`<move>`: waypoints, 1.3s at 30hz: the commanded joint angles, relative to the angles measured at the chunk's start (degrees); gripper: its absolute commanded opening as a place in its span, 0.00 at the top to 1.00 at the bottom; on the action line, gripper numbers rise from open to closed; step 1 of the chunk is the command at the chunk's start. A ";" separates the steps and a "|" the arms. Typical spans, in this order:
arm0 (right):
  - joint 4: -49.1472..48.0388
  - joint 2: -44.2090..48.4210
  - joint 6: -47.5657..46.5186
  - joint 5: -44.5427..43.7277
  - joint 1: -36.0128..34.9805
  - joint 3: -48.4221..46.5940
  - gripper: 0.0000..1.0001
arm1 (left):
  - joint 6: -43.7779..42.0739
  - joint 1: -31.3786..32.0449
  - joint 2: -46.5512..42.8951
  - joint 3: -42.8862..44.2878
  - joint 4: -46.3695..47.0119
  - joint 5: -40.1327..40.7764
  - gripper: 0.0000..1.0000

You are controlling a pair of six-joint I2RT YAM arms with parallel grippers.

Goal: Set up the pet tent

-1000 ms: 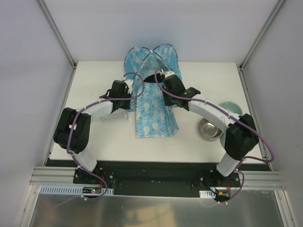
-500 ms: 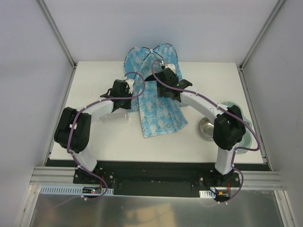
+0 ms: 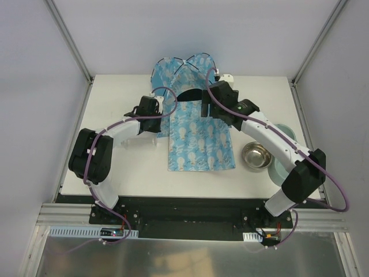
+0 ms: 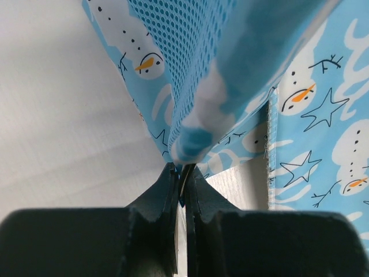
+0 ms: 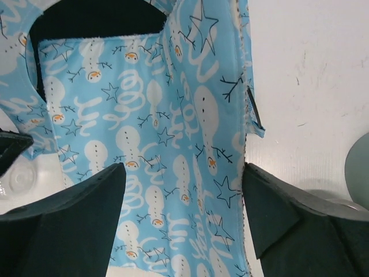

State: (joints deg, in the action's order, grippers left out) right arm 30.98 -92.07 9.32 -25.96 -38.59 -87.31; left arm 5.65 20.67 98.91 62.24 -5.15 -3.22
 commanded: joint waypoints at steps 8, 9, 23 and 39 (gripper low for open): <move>-3.99 -2.66 -0.53 10.22 0.44 1.27 0.90 | 2.26 0.43 0.40 1.13 -2.67 -0.81 1.00; -4.78 -4.07 -0.79 11.18 0.44 0.48 0.95 | 1.83 0.43 0.40 1.13 -2.76 -1.43 1.00; -10.41 -24.20 -7.13 4.79 1.23 -18.33 1.00 | -5.12 3.59 -1.27 -1.59 -1.18 -1.96 1.00; -20.97 -24.57 -6.78 -14.66 2.38 -16.24 0.79 | -4.86 3.59 -0.56 -0.89 -1.09 -1.61 1.00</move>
State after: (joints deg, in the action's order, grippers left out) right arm 11.64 -120.07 2.52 -38.20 -36.62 -103.59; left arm 0.38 23.70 99.00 61.23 -4.01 -3.64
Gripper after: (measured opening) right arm 0.121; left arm 0.045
